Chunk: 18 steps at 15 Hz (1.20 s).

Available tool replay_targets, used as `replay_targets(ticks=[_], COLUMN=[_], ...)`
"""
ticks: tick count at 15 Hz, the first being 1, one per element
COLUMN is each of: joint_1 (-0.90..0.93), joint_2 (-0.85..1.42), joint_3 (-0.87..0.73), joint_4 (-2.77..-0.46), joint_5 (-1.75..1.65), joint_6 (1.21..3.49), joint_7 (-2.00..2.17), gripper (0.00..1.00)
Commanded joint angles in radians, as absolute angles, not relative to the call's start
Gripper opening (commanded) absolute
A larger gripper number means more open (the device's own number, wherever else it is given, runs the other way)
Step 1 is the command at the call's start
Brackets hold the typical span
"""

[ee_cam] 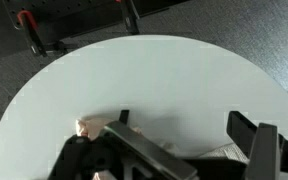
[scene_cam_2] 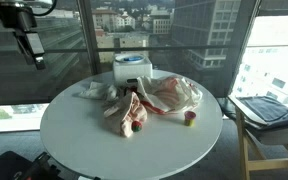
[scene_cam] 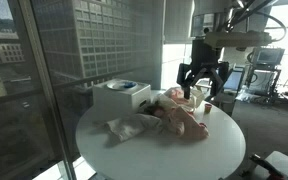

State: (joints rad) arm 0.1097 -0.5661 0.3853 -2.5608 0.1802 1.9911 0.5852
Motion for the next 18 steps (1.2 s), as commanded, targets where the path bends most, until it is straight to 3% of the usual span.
replay_targets(ticks=[1, 12, 18], joint_1=[0.129, 0.129, 0.066], joint_2=[-0.562, -0.563, -0.531], joint_3=[0.367, 0.368, 0.334], joint_4=[-2.557, -2.552, -2.64], joint_5=[0.169, 0.169, 0.099], joint_6=[1.992, 1.992, 2.142], joint_7=[0.594, 0.594, 0.604], gripper=[1.0, 1.0, 1.0])
